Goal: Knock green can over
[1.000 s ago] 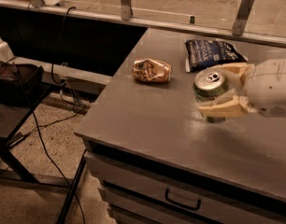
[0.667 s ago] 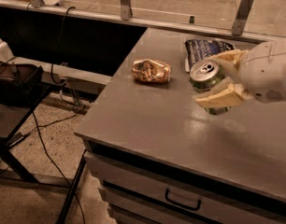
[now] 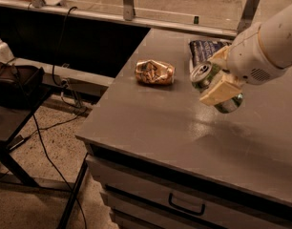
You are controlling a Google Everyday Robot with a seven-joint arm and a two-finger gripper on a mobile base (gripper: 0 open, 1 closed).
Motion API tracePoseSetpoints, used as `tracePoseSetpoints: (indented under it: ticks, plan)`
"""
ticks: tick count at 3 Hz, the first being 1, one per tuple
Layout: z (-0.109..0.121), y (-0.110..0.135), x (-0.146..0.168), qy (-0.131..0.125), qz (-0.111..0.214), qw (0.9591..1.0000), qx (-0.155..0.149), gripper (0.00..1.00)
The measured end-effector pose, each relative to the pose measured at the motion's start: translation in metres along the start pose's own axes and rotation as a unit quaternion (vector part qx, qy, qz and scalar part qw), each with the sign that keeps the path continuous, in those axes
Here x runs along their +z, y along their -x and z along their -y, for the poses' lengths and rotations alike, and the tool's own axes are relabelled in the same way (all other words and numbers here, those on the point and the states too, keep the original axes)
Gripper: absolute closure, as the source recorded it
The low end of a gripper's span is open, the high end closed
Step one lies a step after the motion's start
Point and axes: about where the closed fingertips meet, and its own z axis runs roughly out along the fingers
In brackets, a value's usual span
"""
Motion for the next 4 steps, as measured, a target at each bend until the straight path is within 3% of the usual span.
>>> tracePoseSetpoints:
  ticks: [1, 2, 3, 4]
  plan:
    - [0.000, -0.031, 0.011, 0.009, -0.062, 0.9980, 0.007, 1.00]
    - [-0.005, -0.048, 0.028, 0.021, -0.096, 0.9951, 0.006, 1.00]
    - [-0.016, -0.047, 0.051, 0.049, -0.110, 0.9927, -0.005, 0.83]
    - [-0.017, -0.047, 0.053, 0.051, -0.111, 0.9925, -0.007, 0.59]
